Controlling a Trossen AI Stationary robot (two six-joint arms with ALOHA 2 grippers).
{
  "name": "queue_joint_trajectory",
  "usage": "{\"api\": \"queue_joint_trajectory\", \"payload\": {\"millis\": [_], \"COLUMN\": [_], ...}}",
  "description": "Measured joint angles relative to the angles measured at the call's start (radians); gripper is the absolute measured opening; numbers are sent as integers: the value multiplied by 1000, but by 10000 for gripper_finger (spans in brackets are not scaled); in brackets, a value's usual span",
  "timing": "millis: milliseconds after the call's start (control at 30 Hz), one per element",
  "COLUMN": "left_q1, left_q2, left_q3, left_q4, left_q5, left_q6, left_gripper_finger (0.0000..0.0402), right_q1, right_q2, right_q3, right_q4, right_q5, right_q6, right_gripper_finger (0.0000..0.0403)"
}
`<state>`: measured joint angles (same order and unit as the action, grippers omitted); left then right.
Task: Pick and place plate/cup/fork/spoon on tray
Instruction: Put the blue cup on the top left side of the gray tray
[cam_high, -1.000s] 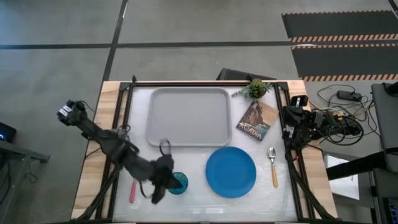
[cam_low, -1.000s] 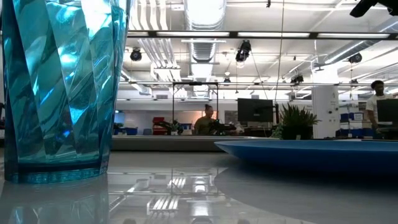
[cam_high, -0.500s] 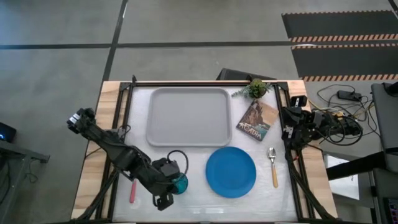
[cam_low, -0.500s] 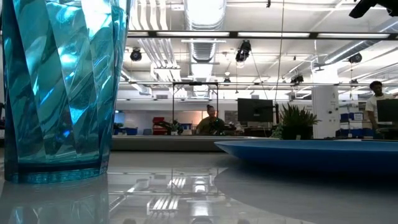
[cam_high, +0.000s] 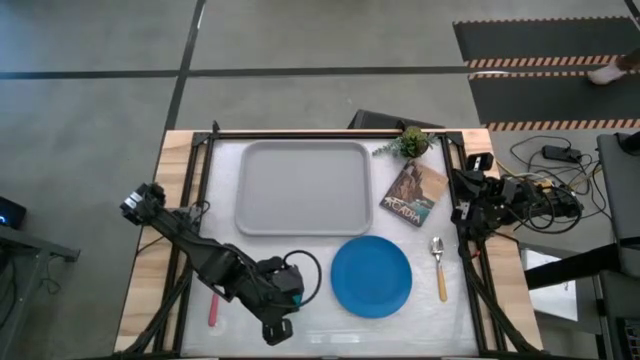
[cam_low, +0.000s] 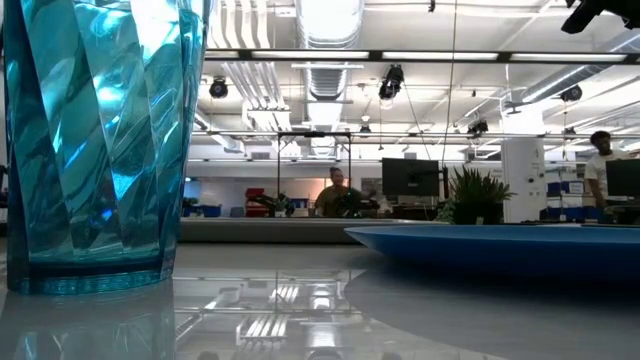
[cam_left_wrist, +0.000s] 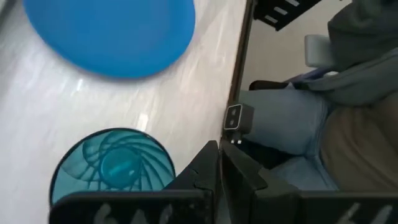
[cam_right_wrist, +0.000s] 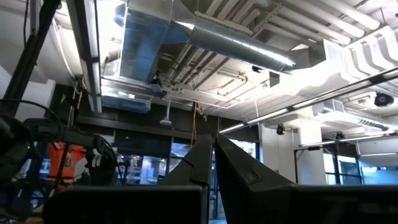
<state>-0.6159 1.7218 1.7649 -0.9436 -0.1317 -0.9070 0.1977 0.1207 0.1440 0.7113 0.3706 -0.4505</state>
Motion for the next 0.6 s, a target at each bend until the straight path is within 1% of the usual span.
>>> {"api": "queue_joint_trajectory", "payload": {"millis": [233, 433, 533, 600], "left_q1": [1, 1, 2, 1], "left_q2": [-1, -1, 3, 5], "left_q3": [-5, -8, -18, -31], "left_q4": [8, 2, -22, -18], "left_q5": [-13, -14, 16, 31], "left_q6": [-100, -100, -105, -106], "left_gripper_finger": [0, 0, 1, 10], "right_q1": [0, 0, 0, 0], "right_q2": [0, 0, 0, 0], "right_q3": [0, 0, 0, 0], "right_q4": [0, -1, 0, -1], "right_q5": [0, -1, -1, -1], "right_q6": [4, -17, -33, -33], "right_gripper_finger": [9, 9, 9, 9]}}
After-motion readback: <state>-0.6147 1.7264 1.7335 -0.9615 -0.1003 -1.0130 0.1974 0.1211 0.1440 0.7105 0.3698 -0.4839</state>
